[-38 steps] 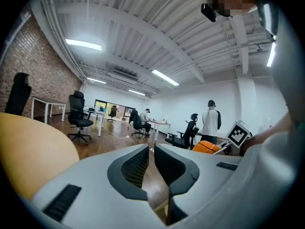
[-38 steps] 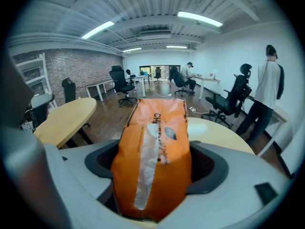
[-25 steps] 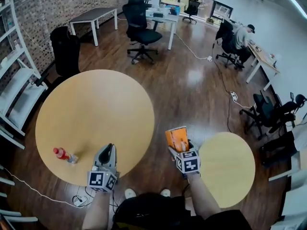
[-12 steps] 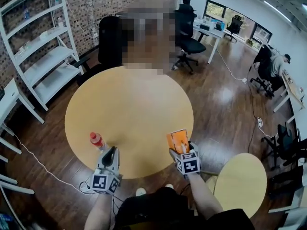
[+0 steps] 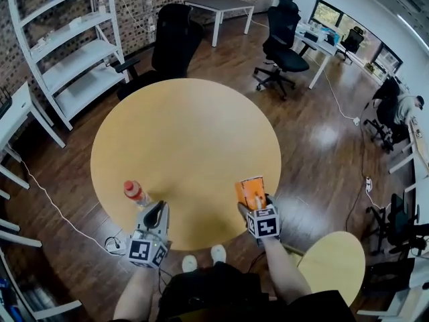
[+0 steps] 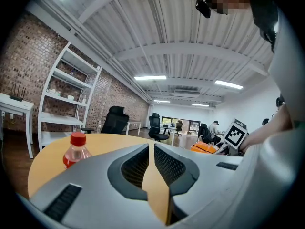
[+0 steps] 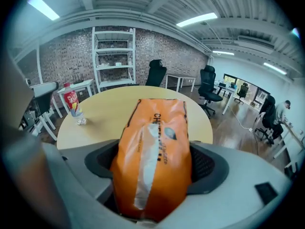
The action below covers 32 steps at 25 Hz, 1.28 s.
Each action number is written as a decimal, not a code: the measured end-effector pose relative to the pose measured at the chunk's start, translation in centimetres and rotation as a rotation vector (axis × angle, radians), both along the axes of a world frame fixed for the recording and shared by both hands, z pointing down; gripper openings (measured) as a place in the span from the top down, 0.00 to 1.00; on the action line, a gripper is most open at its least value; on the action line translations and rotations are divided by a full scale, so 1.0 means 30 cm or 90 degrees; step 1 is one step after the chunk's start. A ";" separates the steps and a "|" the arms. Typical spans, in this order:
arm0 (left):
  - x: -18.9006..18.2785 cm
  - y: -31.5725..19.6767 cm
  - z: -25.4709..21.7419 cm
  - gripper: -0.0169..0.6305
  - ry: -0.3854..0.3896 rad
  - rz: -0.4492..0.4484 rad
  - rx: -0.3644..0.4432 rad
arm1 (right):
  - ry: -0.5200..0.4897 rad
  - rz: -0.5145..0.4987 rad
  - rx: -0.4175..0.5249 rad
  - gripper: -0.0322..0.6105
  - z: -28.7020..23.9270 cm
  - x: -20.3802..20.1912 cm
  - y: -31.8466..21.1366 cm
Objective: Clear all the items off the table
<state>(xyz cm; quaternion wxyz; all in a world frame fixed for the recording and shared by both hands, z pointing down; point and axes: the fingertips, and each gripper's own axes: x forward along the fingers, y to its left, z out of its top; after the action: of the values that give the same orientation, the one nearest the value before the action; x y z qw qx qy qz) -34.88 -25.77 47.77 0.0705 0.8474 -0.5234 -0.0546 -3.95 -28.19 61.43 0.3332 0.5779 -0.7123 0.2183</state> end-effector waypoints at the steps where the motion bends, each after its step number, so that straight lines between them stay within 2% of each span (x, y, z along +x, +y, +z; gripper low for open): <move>1: 0.015 -0.009 0.021 0.91 -0.001 0.001 -0.011 | 0.000 -0.007 -0.011 0.29 0.021 0.001 -0.001; 4: 0.068 -0.039 0.076 0.91 -0.008 0.011 -0.042 | 0.004 -0.027 -0.039 0.29 0.089 0.008 -0.014; 9: 0.138 -0.089 0.156 0.91 -0.024 0.017 -0.086 | -0.004 -0.023 -0.079 0.28 0.203 0.040 -0.066; 15: 0.168 -0.132 0.225 0.91 -0.045 -0.001 -0.133 | -0.007 -0.020 -0.100 0.28 0.283 0.080 -0.141; 24: 0.199 -0.184 0.276 0.91 -0.039 -0.031 -0.162 | -0.005 -0.013 -0.055 0.26 0.318 0.080 -0.226; 29: 0.223 -0.195 0.290 0.91 -0.030 -0.033 -0.160 | -0.017 -0.021 -0.066 0.25 0.328 0.080 -0.229; 32: 0.223 -0.202 0.264 0.92 -0.027 -0.029 -0.150 | -0.044 -0.041 -0.057 0.20 0.309 0.059 -0.239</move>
<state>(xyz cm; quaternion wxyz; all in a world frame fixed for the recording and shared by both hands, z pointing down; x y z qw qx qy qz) -28.20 -31.82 55.68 0.1573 0.8220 -0.5469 0.0234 -2.19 -35.35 70.69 0.3406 0.5314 -0.7311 0.2590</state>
